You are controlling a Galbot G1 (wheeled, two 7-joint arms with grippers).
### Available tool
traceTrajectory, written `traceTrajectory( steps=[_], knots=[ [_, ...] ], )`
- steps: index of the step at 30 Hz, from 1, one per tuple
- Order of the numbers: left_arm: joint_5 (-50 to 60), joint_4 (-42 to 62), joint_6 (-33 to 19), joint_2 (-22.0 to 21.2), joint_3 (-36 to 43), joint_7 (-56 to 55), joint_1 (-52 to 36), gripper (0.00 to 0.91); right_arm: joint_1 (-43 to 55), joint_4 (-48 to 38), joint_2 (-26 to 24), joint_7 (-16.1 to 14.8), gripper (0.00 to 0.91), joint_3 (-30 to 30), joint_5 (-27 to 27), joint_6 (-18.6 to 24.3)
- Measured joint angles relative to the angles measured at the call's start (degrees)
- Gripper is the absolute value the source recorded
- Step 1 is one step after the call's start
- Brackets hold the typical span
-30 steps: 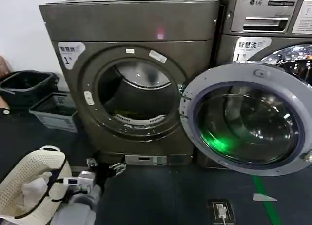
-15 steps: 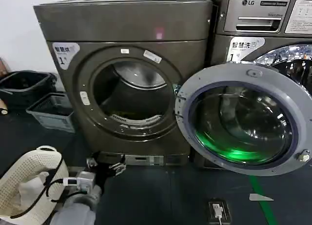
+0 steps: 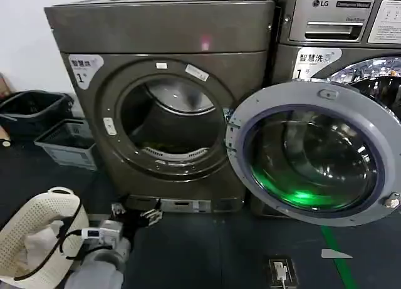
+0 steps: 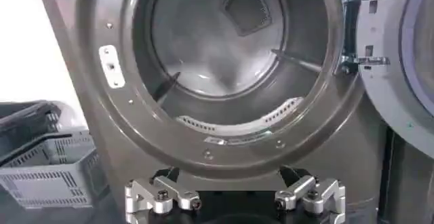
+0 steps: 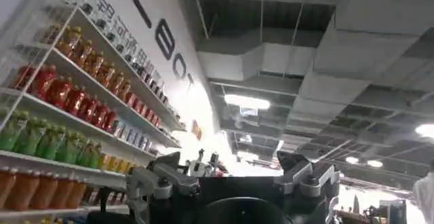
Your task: Grasp the clothes from the dryer.
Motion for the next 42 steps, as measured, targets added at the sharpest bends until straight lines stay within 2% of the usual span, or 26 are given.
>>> traceTrajectory(
  steps=[42],
  knots=[
    [0.1,0.2,0.0,0.0,0.1,0.3,0.5,0.907,-0.2,-0.4,0.1,-0.2,0.907,0.3,0.9,0.1]
  ],
)
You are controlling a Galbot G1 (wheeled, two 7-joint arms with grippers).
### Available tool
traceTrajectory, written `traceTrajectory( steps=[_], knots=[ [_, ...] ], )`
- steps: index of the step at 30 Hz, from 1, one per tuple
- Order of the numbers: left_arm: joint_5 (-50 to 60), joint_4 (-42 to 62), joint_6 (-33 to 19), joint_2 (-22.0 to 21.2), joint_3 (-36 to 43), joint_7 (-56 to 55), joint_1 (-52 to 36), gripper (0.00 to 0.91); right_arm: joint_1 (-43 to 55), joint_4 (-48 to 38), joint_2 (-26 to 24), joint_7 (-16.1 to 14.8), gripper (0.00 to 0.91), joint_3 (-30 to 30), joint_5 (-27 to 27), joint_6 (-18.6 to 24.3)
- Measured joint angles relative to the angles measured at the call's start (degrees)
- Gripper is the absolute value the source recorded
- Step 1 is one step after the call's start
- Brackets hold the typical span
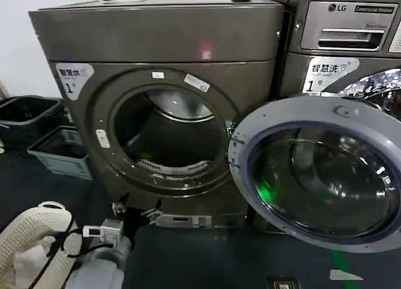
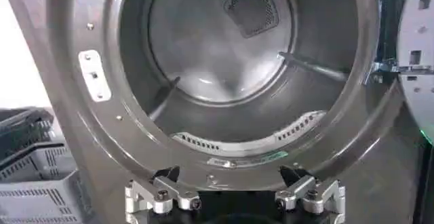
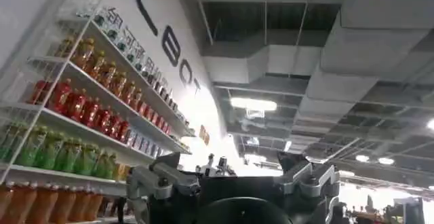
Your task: Grasp the clothes from the dryer.
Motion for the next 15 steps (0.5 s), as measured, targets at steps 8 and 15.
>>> traceTrajectory(
  steps=[8,15],
  knots=[
    [-0.1,-0.3,0.0,-0.1,0.0,0.0,0.0,0.907,0.1,0.0,-0.1,0.0,0.907,0.0,-0.1,0.1],
    [-0.1,-0.4,0.0,0.0,-0.1,0.1,0.1,0.907,0.2,0.1,-0.1,-0.1,0.907,-0.1,-0.1,0.1]
  ],
)
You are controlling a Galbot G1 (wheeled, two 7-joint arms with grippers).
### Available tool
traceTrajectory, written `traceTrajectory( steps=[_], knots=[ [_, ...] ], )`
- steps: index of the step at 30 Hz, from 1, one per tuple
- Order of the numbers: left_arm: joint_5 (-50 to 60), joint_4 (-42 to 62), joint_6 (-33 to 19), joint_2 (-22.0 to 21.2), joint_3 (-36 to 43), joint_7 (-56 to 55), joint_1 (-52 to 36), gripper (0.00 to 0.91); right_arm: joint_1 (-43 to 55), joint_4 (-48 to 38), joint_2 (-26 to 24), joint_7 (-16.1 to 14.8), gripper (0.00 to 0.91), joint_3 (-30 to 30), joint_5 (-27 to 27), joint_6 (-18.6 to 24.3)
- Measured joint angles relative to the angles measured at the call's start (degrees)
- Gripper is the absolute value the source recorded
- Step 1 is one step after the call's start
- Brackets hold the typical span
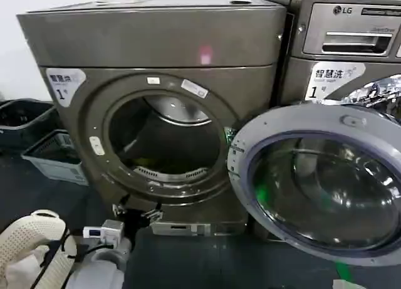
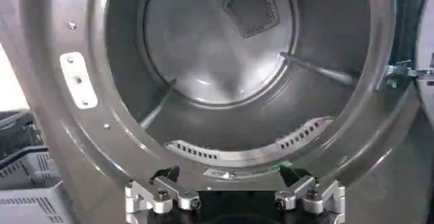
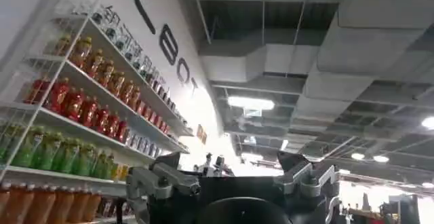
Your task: Grasp the clothes from the dryer.
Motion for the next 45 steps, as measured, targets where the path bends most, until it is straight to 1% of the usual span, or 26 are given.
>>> traceTrajectory(
  steps=[45],
  knots=[
    [0.1,-0.5,0.0,0.2,0.0,0.2,0.3,0.907,-0.4,0.2,0.8,0.2,0.907,0.4,0.0,0.5]
  ],
)
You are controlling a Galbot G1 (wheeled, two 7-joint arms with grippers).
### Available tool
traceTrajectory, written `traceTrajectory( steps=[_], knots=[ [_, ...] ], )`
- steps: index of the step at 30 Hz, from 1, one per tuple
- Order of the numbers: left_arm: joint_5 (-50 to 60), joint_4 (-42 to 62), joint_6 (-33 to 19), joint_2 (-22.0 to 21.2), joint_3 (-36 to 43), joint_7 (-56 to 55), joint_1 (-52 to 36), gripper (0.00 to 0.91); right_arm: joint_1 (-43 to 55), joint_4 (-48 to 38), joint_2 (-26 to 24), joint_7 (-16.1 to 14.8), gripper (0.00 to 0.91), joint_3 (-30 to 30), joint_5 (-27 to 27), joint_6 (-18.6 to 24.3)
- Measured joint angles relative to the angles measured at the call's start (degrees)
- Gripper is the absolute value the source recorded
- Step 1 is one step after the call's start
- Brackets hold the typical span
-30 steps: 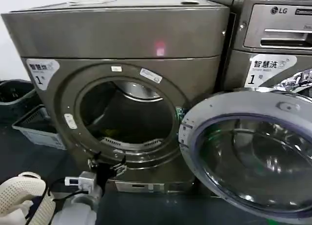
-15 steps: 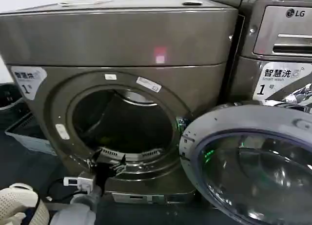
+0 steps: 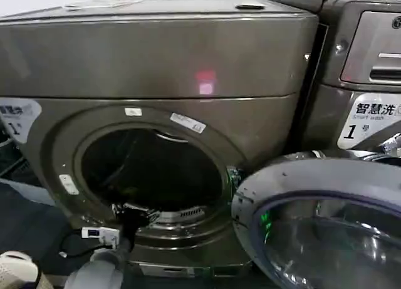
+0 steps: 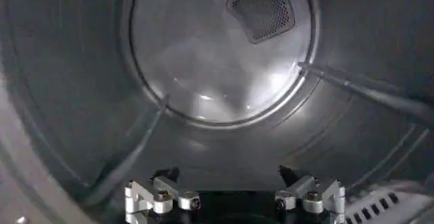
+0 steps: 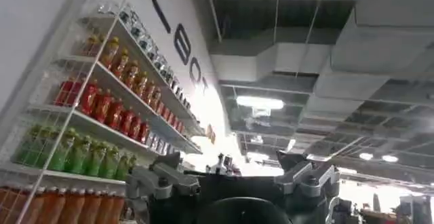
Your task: Grasp the clothes from the dryer.
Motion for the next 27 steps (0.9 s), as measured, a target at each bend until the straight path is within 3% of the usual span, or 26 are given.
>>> traceTrajectory(
  steps=[15,27],
  knots=[
    [6.4,1.6,0.0,0.6,-1.2,6.5,-3.5,0.907,0.2,0.5,0.7,-0.2,0.907,-0.4,0.0,0.7],
    [35.3,6.6,0.0,3.2,-2.2,33.0,-12.6,0.907,0.2,0.0,0.9,-0.5,0.907,-0.9,0.0,1.1]
  ],
)
